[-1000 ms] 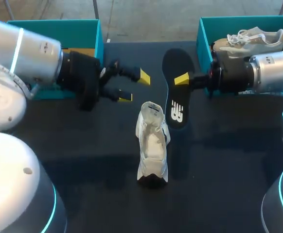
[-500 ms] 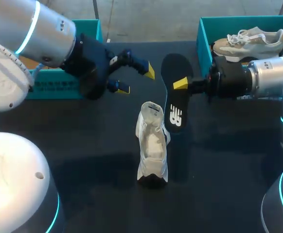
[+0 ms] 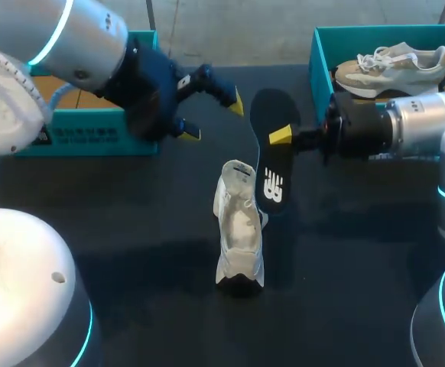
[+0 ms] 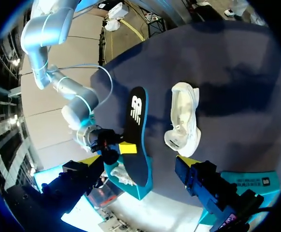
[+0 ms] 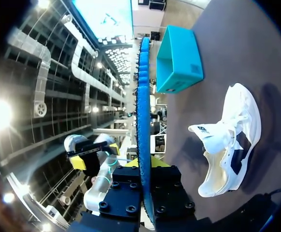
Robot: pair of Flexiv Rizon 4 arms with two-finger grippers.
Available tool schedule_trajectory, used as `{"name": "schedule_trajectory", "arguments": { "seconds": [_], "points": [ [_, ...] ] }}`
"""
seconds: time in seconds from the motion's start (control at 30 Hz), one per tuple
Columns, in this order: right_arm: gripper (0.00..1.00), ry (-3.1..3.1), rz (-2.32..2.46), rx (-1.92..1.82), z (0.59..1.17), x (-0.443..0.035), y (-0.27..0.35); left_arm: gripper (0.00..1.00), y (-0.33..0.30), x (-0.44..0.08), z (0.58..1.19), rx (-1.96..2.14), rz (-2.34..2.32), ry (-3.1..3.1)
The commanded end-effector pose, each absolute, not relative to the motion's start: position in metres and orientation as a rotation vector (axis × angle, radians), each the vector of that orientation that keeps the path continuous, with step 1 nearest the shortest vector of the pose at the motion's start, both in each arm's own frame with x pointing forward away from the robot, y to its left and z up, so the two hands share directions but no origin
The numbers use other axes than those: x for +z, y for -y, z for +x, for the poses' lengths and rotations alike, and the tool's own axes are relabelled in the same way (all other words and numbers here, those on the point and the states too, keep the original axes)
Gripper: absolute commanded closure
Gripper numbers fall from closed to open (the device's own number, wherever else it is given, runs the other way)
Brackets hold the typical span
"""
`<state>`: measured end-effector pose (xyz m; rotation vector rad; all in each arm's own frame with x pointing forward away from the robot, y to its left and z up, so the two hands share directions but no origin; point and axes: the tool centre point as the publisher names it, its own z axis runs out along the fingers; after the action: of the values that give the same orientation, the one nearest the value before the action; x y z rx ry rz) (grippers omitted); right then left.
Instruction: Take the shoe out of the shoebox, open the shoe tongue, remove and reinsert the insole, then place the shoe into the shoebox
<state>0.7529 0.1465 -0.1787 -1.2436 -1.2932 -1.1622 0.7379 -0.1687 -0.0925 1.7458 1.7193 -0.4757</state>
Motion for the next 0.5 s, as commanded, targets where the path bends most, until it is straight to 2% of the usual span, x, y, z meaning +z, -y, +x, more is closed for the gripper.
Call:
{"name": "schedule_trajectory", "arguments": {
  "seconds": [0.03,0.5],
  "points": [
    [1.0,1.289,-1.253,-1.165,0.75,-0.179,-0.147,0.0,0.177,-0.08,0.743,-0.371,1.78,-1.847],
    [1.0,1.295,-1.251,-1.145,0.757,-0.183,-0.152,0.0,0.171,-0.087,0.77,-0.414,1.63,-2.096]
  ]
}}
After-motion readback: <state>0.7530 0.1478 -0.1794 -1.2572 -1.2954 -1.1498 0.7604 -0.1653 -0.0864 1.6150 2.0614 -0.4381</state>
